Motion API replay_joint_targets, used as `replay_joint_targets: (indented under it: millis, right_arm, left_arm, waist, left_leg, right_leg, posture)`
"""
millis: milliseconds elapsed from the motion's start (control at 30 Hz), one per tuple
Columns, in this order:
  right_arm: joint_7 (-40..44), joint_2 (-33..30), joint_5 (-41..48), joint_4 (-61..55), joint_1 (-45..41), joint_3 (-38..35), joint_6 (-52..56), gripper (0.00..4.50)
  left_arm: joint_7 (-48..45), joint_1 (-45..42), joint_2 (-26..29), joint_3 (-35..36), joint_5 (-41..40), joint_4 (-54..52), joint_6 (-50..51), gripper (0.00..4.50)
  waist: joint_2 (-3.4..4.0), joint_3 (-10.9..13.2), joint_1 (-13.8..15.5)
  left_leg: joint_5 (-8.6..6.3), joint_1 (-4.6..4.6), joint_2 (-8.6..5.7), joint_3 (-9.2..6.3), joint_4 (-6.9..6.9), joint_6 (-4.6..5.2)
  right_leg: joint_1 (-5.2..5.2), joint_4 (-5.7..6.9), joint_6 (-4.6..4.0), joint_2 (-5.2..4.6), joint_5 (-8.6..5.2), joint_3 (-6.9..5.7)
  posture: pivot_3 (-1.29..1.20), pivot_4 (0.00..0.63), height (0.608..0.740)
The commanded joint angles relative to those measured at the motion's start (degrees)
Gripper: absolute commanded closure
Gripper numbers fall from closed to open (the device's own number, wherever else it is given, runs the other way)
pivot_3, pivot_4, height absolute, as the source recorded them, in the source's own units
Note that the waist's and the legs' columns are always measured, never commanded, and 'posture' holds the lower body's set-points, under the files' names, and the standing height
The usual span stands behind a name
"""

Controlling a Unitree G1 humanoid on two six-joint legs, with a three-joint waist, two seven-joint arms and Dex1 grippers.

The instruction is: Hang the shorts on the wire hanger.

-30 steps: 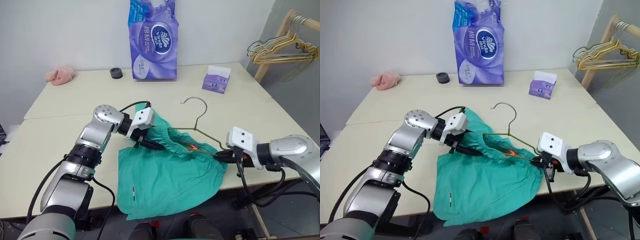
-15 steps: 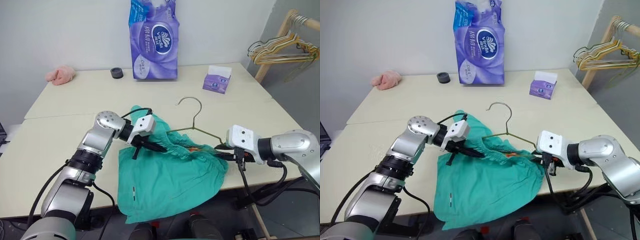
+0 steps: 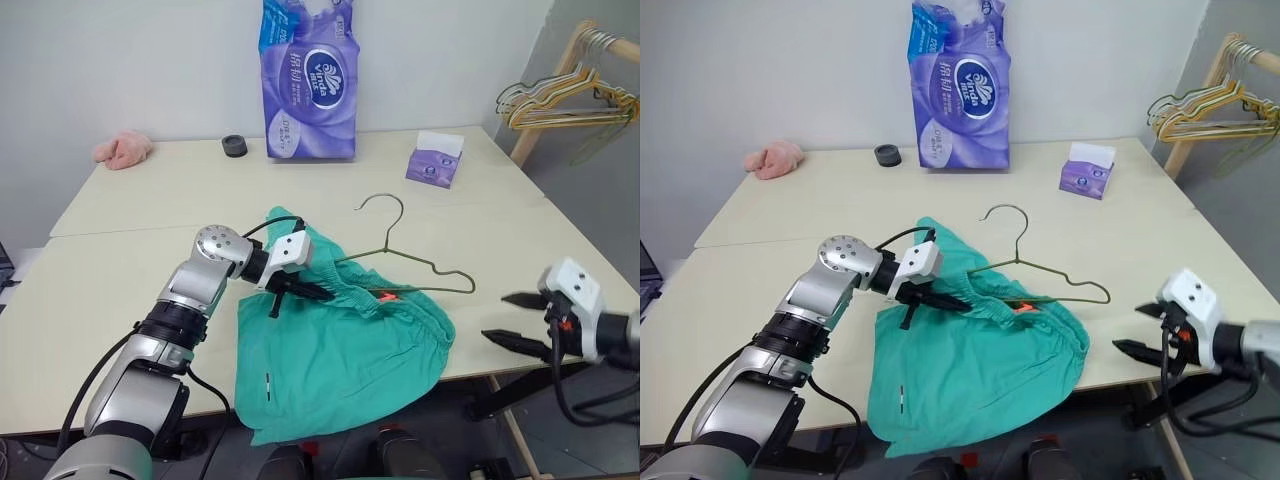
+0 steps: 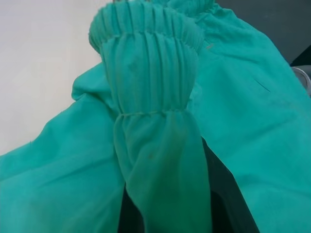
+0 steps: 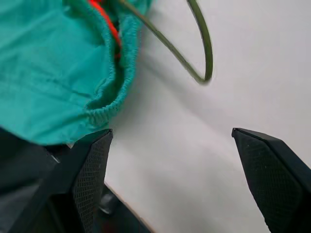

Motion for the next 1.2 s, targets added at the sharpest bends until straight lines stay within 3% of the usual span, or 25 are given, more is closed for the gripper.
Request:
replay_joint_targets:
  millis: [33, 167, 567, 700, 967, 1200]
  right_arm:
    - [-5.3, 4.23, 3.47, -6.89, 2.07, -1.01, 3.16, 0.29]
    - [-13.65, 12.22, 4.36, -9.51, 1.91, 2.28, 5.5, 0.29]
    - [-20.99, 17.27, 2.68, -2.86, -1.35, 9.18, 4.18, 0.29]
    - [-21.59, 17.31, 2.52, -2.02, -1.6, 9.98, 3.36, 1.49]
    - [-23.65, 16.53, 2.82, 0.24, -4.42, 5.71, 2.42, 4.31]
    - [-21.57, 12.68, 4.9, 2.15, -5.21, -0.24, 2.56, 4.5]
  left_arm:
    - [0.43, -1.38, 0.27, 0.7, -0.28, -0.51, -0.65, 4.48]
    - [0.5, -1.8, 0.36, 0.84, -0.2, -0.11, -0.74, 4.48]
    - [0.81, -2.53, 0.25, 1.18, -0.48, 0.23, -0.62, 4.48]
    - [0.88, -2.52, 0.45, 1.32, -0.66, 0.14, -0.52, 4.48]
    - [-0.94, -2.55, 1.64, 3.08, -4.02, -2.11, 4.48, 4.49]
    - [-6.45, -1.07, 6.47, 1.54, -5.02, -5.1, 6.15, 4.49]
  waist:
    - [0.04, 0.01, -0.15]
    - [0.04, 0.01, -0.33]
    - [0.05, 0.01, -0.42]
    - [0.05, 0.01, -0.44]
    - [0.05, 0.02, -0.47]
    - [0.05, 0.02, -0.56]
  left_leg:
    - [0.0, 0.01, 0.0, 0.02, 0.0, 0.0]
    - [0.0, 0.03, 0.03, 0.0, -0.01, 0.0]
    - [0.0, 0.01, -0.01, 0.03, -0.01, 0.0]
    - [0.0, 0.02, -0.01, 0.03, -0.01, 0.0]
    - [0.0, 0.01, -0.01, 0.01, -0.02, 0.0]
    - [0.0, 0.02, -0.01, 0.02, -0.04, 0.0]
  right_leg:
    - [0.0, 0.0, 0.0, 0.0, 0.0, 0.02]
    - [0.01, -0.02, 0.01, 0.04, -0.01, 0.01]
    - [0.0, -0.05, 0.01, 0.04, -0.01, 0.03]
    - [0.0, -0.05, 0.01, 0.04, -0.01, 0.03]
    - [0.0, -0.05, 0.01, 0.05, -0.01, 0.01]
    - [0.0, -0.05, 0.01, 0.16, -0.01, 0.01]
  posture:
    - [-0.18, 0.08, 0.74]
    - [-0.18, 0.081, 0.74]
    - [-0.17, 0.071, 0.74]
    - [-0.17, 0.071, 0.74]
    - [-0.18, 0.071, 0.74]
    - [-0.18, 0.072, 0.74]
